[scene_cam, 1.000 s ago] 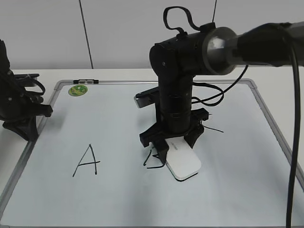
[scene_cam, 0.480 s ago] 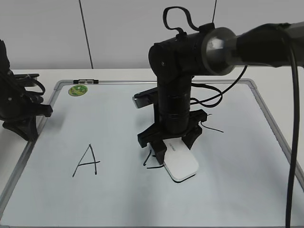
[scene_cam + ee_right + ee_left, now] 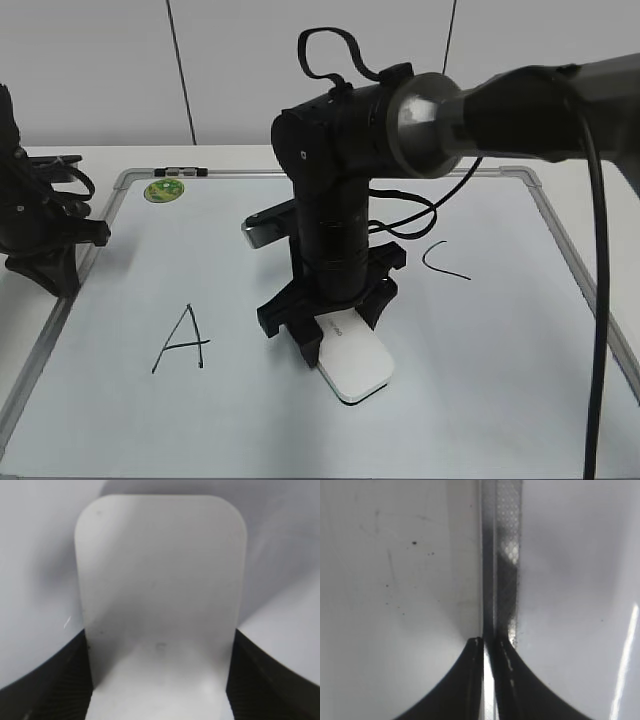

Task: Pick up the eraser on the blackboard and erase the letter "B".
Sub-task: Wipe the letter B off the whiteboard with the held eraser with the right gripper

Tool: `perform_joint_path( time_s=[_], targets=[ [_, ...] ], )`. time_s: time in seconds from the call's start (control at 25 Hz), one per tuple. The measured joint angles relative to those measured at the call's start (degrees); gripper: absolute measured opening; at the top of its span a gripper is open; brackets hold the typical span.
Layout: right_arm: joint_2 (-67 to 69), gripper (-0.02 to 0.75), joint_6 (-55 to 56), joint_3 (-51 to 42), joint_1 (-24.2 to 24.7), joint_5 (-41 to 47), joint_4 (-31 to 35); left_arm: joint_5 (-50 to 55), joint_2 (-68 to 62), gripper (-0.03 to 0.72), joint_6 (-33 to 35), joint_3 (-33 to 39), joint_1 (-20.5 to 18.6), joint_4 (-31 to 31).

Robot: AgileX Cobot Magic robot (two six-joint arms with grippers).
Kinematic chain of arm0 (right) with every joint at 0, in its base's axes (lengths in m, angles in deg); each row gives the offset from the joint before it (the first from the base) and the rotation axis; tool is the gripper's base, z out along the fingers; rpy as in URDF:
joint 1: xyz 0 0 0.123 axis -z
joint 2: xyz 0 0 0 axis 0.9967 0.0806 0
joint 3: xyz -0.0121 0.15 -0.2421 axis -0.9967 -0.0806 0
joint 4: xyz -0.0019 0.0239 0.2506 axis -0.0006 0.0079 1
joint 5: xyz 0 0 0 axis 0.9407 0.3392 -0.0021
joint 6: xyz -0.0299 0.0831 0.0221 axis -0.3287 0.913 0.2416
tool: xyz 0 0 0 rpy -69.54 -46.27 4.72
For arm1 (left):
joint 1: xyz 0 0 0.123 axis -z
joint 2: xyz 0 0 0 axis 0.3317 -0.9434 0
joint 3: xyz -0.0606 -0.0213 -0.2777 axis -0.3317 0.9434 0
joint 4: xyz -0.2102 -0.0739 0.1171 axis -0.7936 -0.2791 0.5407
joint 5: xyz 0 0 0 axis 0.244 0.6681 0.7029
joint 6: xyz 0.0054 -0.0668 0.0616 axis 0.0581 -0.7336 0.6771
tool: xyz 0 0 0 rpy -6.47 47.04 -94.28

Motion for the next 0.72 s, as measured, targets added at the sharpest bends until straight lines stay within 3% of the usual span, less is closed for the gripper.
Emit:
perform_joint_path(
  time_s=[0.72],
  targets=[
    [2.02, 0.526, 0.0, 5.4, -2.05, 2.26, 5.06, 0.0, 0.0, 0.041, 0.0, 0.0, 0.0, -0.1]
  ],
)
